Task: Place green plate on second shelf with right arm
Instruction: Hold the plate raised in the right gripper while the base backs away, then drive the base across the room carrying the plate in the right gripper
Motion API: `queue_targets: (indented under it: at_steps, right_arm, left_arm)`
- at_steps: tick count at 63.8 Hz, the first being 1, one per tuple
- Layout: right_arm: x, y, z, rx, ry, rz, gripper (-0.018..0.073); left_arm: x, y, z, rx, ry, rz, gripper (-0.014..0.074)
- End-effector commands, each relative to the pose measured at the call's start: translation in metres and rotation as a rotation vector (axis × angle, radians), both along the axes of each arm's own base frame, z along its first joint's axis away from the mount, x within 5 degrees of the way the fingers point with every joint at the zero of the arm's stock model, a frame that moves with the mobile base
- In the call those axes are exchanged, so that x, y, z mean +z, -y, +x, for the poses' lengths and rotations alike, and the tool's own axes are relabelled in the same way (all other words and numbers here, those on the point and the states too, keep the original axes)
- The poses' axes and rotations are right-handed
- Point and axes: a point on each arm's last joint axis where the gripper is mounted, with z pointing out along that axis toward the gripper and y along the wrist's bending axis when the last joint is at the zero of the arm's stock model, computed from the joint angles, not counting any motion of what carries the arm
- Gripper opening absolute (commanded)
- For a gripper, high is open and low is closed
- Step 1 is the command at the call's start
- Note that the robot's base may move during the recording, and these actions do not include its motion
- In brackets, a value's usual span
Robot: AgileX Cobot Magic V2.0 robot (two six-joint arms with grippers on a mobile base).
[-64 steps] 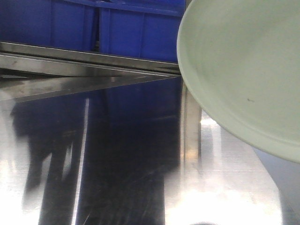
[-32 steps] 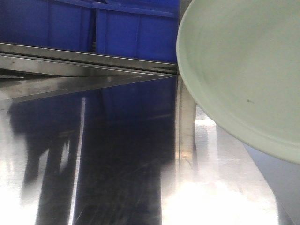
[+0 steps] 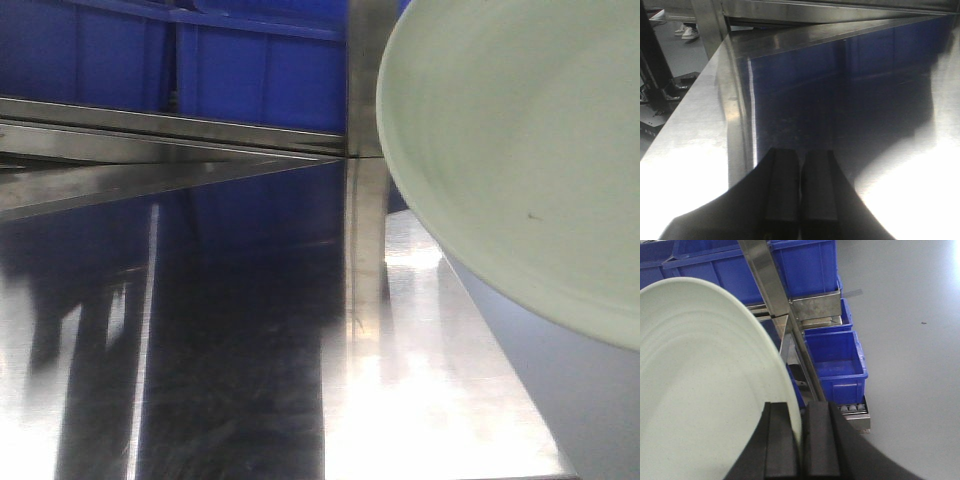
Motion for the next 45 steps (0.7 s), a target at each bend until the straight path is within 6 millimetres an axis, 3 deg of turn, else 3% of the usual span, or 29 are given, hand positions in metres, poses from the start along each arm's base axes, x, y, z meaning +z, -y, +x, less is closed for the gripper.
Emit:
queue_targets:
  at_steps: [1, 45]
  right_arm:
    - [0.0195, 0.0033, 0.0011, -0.039, 0.121, 0.025, 0.0055]
    - [0.0195, 0.0033, 0.0011, -0.039, 0.121, 0.025, 0.0055]
  left_arm:
    - [-0.0076, 0.0013, 0.0011, -0.015, 0.039, -0.002, 0.0125]
    - [-0.0076, 0.0014, 0.0011, -0.017, 0.039, -0.002, 0.0125]
